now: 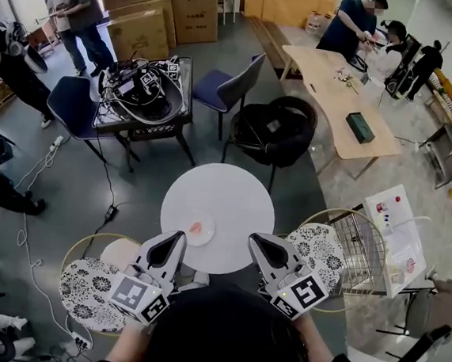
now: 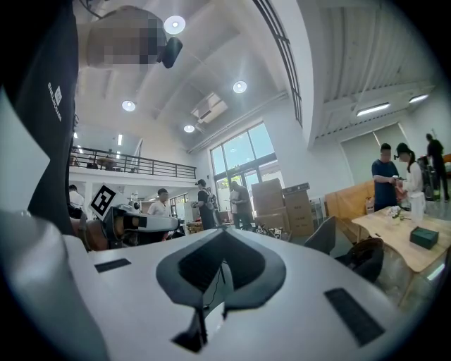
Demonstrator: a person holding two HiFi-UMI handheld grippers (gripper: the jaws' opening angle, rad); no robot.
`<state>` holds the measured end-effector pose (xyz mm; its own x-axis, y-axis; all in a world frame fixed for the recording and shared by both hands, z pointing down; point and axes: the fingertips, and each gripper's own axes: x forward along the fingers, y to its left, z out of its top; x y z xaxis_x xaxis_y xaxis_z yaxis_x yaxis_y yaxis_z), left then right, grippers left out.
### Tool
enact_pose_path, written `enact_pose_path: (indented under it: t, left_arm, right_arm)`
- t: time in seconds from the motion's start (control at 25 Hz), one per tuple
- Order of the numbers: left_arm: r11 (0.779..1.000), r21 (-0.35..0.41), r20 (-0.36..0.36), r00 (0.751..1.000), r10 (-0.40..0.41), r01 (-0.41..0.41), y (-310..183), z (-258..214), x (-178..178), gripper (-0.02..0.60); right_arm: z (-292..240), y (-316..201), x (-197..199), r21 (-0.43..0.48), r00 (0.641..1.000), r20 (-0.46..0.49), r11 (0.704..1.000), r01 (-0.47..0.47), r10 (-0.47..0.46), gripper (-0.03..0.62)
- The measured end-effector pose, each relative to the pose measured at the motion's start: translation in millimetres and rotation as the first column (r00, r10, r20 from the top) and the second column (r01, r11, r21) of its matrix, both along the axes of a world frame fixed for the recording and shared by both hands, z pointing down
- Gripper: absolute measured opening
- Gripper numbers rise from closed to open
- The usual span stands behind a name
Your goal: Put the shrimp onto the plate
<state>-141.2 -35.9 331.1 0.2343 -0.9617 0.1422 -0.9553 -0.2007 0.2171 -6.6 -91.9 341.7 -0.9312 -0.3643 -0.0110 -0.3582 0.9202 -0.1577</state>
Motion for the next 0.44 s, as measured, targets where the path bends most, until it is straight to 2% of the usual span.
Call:
enact_pose_path:
  t: [0.44]
  left_arm:
    - [1.000, -0.018, -0.017, 1.000, 0.013, -0.013, -8.0, 9.2, 2.0, 0.006]
  right_arm:
    - [3.7, -6.5, 8.9, -0.007, 1.000, -0.005, 1.000, -0.025, 0.025, 0.015]
